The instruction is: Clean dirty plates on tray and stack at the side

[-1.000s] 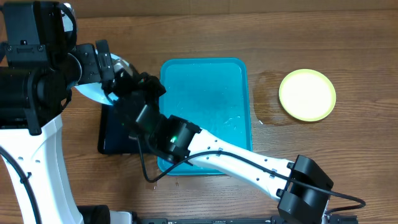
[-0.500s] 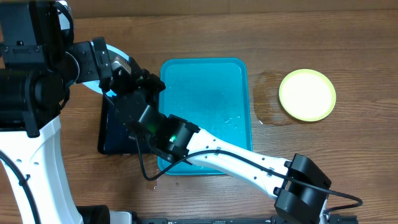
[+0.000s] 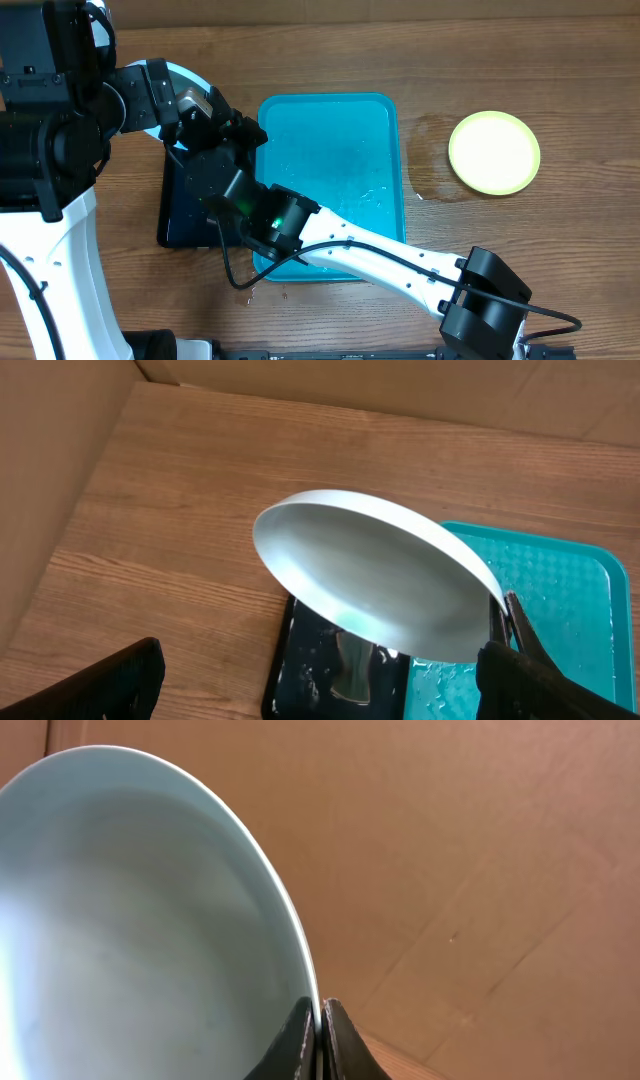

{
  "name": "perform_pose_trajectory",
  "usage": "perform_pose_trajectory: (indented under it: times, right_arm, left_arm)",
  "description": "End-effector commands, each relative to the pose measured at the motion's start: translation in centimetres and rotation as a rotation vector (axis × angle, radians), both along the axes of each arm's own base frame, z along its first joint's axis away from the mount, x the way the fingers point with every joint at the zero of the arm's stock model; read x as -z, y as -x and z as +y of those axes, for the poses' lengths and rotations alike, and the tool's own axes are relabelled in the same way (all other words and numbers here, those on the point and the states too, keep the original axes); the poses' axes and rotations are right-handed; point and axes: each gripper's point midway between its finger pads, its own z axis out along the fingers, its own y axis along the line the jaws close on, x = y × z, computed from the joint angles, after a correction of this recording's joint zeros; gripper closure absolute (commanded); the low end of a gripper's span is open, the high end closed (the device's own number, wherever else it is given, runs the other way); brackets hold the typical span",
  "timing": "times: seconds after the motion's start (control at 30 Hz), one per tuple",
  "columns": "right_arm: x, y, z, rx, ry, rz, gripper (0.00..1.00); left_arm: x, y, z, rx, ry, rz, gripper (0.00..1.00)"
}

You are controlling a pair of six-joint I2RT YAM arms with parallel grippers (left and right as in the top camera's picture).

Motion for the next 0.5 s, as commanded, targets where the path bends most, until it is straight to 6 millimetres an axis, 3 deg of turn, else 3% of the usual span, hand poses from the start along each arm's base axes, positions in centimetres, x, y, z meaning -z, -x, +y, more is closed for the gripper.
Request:
perform_pose_trajectory:
  times: [0.0,0.33,0.47]
  right_arm:
    - [-2.4,0.0,-0.4,0.013,-0.074,-0.030,0.96]
    - [-2.3,0.0,-0.4,0.014,-0.082,-0.025,0.96]
    - [-1.3,0.0,-0.5,0.018,-0.082,0.008,0.96]
  left_arm:
    - [0.4,0.2,0.1,0.014,-0.020,0.026,0.00]
    - [0.4,0.2,0.1,0.014,-0.020,0.026,0.00]
    - [0.4,0.2,0.1,0.014,-0.020,0.026,0.00]
